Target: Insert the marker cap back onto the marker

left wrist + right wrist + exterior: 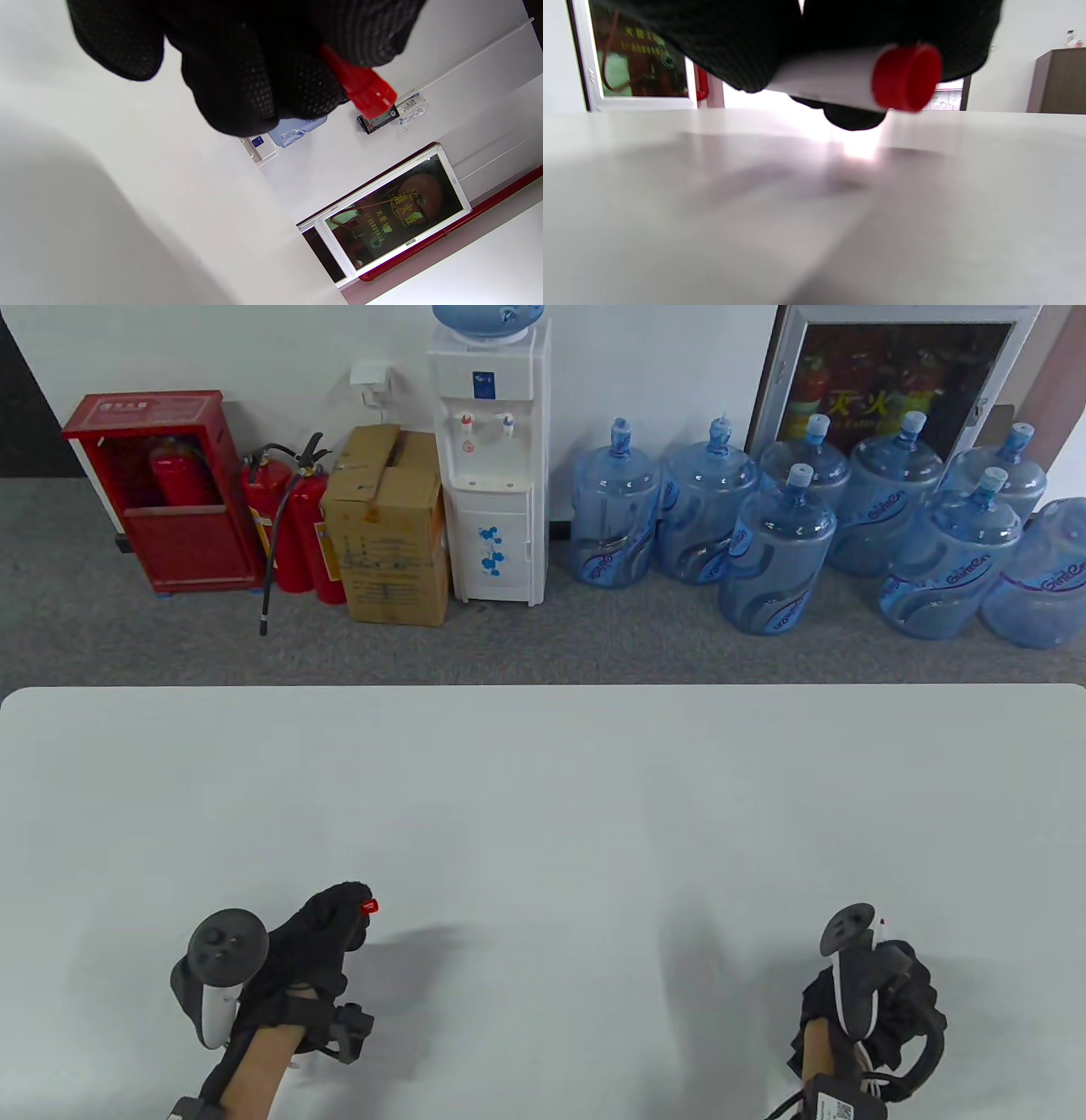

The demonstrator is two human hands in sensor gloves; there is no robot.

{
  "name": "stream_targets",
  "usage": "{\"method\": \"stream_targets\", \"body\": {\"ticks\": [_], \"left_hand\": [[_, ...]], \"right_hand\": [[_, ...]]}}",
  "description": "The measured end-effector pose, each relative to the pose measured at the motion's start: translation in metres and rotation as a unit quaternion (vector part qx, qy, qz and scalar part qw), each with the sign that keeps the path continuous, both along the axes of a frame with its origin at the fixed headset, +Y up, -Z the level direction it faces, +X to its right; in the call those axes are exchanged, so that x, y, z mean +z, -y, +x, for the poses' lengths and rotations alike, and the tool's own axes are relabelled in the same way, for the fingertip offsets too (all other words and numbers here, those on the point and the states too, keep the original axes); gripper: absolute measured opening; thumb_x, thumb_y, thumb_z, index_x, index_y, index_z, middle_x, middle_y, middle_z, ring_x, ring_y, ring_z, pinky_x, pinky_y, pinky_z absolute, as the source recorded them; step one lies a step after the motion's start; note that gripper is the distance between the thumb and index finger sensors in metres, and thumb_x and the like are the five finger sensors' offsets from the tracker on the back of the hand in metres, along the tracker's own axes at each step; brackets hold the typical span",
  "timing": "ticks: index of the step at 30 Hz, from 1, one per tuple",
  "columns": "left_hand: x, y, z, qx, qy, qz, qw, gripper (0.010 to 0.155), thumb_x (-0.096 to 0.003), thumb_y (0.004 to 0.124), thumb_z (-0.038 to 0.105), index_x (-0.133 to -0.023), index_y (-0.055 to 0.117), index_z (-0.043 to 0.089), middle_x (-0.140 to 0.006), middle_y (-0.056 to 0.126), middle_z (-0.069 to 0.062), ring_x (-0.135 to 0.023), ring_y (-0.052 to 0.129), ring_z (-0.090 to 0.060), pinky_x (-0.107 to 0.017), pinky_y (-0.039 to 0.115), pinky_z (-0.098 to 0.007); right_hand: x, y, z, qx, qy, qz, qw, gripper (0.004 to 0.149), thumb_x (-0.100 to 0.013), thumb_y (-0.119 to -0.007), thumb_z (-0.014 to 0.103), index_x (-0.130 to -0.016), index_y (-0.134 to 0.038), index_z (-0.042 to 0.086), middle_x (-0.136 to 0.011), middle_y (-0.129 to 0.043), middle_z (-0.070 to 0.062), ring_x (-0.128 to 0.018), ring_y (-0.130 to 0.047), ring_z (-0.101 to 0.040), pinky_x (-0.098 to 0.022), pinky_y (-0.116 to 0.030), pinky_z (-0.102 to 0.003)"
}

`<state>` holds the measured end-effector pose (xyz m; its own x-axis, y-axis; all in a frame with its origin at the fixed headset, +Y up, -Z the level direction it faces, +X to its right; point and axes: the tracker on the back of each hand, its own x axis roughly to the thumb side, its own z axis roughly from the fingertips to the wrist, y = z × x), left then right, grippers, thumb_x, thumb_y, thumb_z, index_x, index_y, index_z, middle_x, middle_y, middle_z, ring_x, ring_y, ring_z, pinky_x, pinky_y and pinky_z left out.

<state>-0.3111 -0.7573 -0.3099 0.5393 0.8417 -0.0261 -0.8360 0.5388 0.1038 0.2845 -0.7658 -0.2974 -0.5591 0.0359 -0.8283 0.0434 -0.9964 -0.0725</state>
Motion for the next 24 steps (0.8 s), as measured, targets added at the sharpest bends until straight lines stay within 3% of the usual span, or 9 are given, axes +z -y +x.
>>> {"method": "stream_targets", "body": {"ticks": [8,19,24], "left_hand": [[0.001,-0.001,0.004,-0.018,0.007,0.009,1.000,0.043,-0.0445,0.073,0.044,-0.085,0.084,0.036,-0.073,0.103,0.006,-0.051,0.108,-0.019,-0.060,0.076,-0.056],[0.003,0.000,0.012,-0.034,0.019,0.010,0.999,0.045,-0.0438,0.069,0.051,-0.081,0.088,0.033,-0.064,0.105,0.008,-0.044,0.109,-0.018,-0.057,0.079,-0.055],[0.004,-0.001,0.017,-0.036,0.020,0.012,0.999,0.047,-0.0428,0.067,0.054,-0.078,0.090,0.033,-0.060,0.107,0.009,-0.041,0.110,-0.018,-0.056,0.080,-0.054]], "right_hand": [[-0.007,-0.009,-0.061,-0.062,-0.114,0.041,0.991,0.060,-0.044,-0.078,0.033,-0.097,-0.066,0.007,-0.088,-0.080,-0.016,-0.067,-0.097,-0.026,-0.060,-0.075,-0.062],[-0.004,-0.029,-0.128,0.011,-0.231,0.082,0.969,0.054,-0.044,-0.075,0.041,-0.093,-0.071,0.020,-0.088,-0.080,-0.006,-0.065,-0.098,-0.020,-0.060,-0.077,-0.057],[-0.002,-0.034,-0.152,0.059,-0.269,0.084,0.958,0.053,-0.042,-0.078,0.042,-0.093,-0.072,0.026,-0.095,-0.083,-0.008,-0.073,-0.099,-0.025,-0.061,-0.077,-0.057]]}}
